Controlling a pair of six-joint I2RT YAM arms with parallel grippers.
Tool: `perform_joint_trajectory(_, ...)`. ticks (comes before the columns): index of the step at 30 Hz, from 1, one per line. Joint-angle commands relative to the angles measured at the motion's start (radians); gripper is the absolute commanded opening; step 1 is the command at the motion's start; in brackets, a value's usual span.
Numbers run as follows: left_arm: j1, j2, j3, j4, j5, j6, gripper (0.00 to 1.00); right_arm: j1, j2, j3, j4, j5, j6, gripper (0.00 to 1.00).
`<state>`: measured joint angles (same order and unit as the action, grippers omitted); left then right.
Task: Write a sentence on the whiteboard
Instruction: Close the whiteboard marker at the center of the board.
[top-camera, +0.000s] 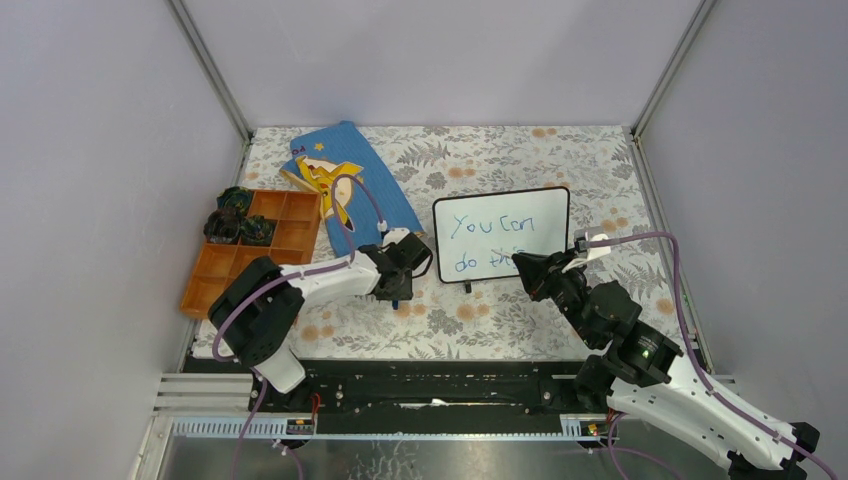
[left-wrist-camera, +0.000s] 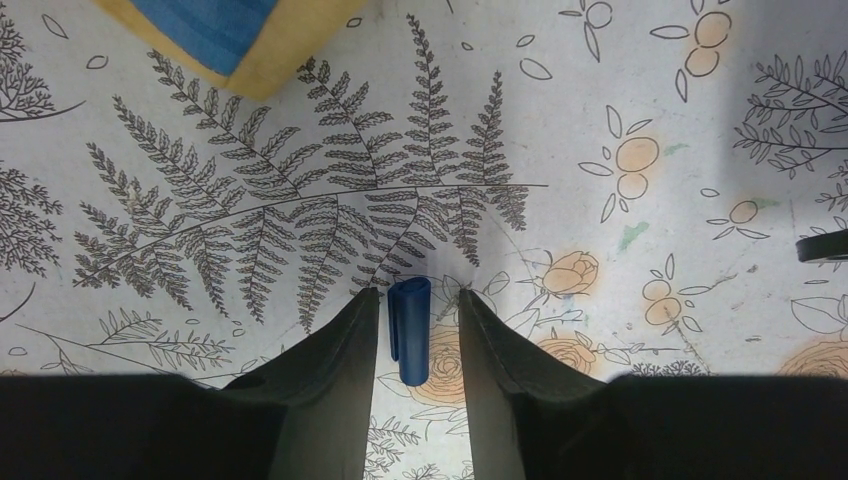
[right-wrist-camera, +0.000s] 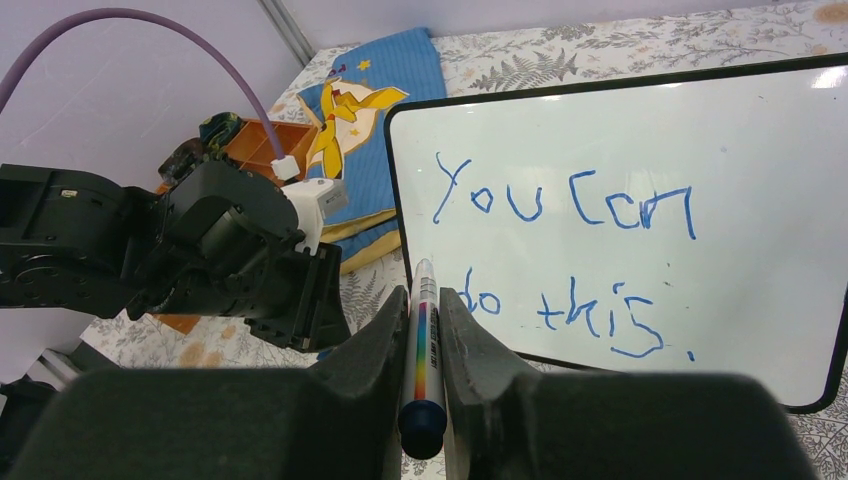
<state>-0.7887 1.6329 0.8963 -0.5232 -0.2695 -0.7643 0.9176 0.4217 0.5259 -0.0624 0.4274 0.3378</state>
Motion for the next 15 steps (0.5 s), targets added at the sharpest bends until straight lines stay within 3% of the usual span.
perform_joint_trajectory(1,-0.010,0.031,-0.059,-0.023,0.010,-0.026,0.41,0.007,-0.009,0.018,0.029,0.016,0.000,0.00)
perform_joint_trajectory(12,-0.012,0.020,-0.072,-0.027,0.008,-0.025,0.35,0.007,-0.003,0.022,0.030,0.013,-0.003,0.00)
perform_joint_trajectory(15,-0.012,0.014,-0.075,-0.036,0.003,-0.027,0.40,0.007,-0.001,0.023,0.033,0.013,-0.004,0.00)
